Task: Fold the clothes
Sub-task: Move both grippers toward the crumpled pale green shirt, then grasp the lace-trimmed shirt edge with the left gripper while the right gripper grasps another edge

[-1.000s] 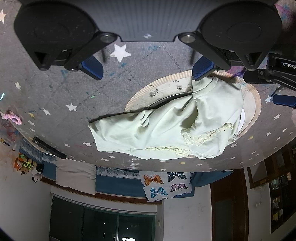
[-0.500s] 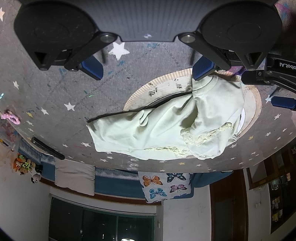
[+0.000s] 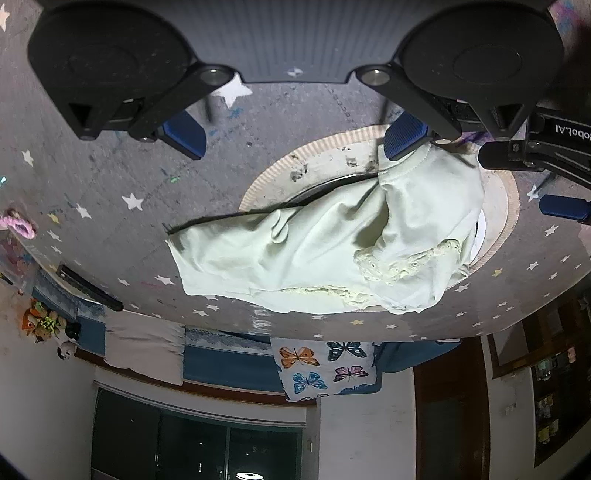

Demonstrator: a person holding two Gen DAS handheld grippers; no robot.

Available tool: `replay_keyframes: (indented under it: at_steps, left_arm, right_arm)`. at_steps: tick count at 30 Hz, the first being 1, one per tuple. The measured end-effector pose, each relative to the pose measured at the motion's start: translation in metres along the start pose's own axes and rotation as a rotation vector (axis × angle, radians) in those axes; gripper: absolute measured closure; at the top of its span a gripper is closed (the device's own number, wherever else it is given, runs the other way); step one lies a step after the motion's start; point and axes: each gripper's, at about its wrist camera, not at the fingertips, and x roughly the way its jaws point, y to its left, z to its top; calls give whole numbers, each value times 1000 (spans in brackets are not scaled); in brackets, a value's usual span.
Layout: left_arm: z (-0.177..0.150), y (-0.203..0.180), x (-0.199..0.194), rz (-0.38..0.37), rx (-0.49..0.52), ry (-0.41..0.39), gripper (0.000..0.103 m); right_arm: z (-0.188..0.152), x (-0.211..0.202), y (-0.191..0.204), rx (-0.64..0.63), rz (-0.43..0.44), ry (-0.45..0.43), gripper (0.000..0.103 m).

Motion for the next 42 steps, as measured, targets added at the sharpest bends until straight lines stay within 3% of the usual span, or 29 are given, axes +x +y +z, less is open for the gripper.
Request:
replay_keyframes:
  at_steps: [16, 28, 36, 40, 42]
  left_arm:
    - [27, 9, 2, 7, -14, -42, 0]
    - [78, -19, 21, -61, 9, -56, 2]
    - [85, -47, 52, -73, 63, 28, 30]
    - [82, -45, 61, -58, 66, 61, 65]
    - [81, -35, 58, -70, 35, 56, 73]
  right_arm:
    - [16, 13, 4, -23, 32, -4, 0]
    - [39, 20, -19, 11, 16, -8, 1]
    - [52, 22, -50, 59, -48, -15, 8]
    - [59, 21, -61, 77, -51, -18, 10]
    - [62, 21, -62, 74, -47, -22, 11]
